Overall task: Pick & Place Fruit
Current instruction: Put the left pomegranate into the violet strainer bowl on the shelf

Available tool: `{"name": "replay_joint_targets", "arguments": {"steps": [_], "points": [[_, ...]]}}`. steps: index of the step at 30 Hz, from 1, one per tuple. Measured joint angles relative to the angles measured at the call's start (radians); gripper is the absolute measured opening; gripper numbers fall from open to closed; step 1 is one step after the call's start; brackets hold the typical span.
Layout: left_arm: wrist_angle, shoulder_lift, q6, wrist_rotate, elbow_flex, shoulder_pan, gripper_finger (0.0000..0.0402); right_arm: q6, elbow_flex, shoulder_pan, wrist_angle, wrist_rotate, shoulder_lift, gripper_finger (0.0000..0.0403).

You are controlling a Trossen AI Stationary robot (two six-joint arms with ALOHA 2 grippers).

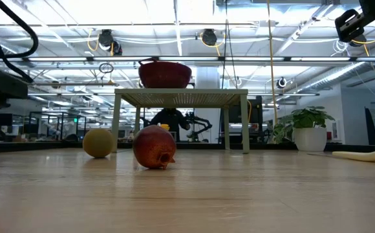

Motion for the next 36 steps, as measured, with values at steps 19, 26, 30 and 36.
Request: {"name": "replay_joint_targets", "arguments": {"steps": [19, 26, 30, 36], "points": [[0.051, 0.069, -0.039, 0.000, 0.003, -0.004, 0.0274, 0.000, 0.000, 0.000, 0.000, 0.004, 0.000, 0.0000], [0.055, 0.069, -0.038, 0.004, 0.003, -0.004, 0.0233, 0.000, 0.000, 0.000, 0.000, 0.004, 0.000, 0.0000], [0.055, 0.069, -0.038, 0.003, 0.003, -0.004, 0.0213, 0.000, 0.000, 0.000, 0.000, 0.004, 0.000, 0.0000], [0.053, 0.071, 0.008, -0.035, 0.027, -0.005, 0.0208, 0.000, 0.000, 0.000, 0.000, 0.004, 0.000, 0.0000]]}}
